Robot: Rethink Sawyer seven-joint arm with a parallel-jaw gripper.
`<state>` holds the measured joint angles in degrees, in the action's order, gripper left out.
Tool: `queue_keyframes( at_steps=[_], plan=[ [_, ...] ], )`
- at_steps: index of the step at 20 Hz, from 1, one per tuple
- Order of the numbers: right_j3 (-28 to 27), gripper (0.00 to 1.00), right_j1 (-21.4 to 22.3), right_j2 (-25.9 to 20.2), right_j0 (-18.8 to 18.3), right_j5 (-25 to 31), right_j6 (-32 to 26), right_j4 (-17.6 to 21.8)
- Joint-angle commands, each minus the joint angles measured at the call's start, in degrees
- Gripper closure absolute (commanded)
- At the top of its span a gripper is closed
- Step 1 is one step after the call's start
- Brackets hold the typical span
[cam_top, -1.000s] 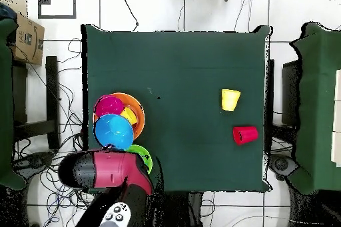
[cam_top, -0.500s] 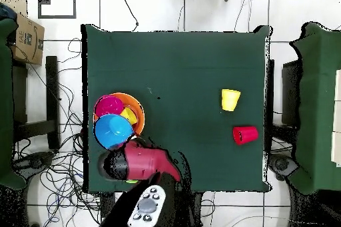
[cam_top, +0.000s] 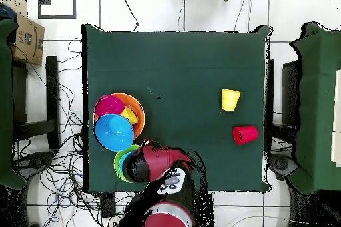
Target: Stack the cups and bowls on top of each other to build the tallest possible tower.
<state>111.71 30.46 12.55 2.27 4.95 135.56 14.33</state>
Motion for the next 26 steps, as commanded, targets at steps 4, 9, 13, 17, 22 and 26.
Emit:
queue_keyframes(
  at_steps=[4, 9, 13, 17, 22, 26],
  plan=[
    [3.39, 0.00, 0.27, -11.17, -1.12, 1.47, -2.32, 8.17],
    [6.43, 0.00, 5.76, -14.11, -3.86, 4.57, -2.71, 8.40],
    [9.80, 0.00, 10.98, -18.98, -7.66, 5.02, -3.23, 8.28],
    [11.40, 0.00, 13.87, -20.88, -9.01, 6.41, -3.79, 8.26],
    [12.51, 0.00, 15.55, -21.96, -9.82, 7.41, -3.97, 8.50],
    [11.29, 0.00, 14.23, -22.48, -10.19, 7.88, -4.73, 9.47]
  ],
)
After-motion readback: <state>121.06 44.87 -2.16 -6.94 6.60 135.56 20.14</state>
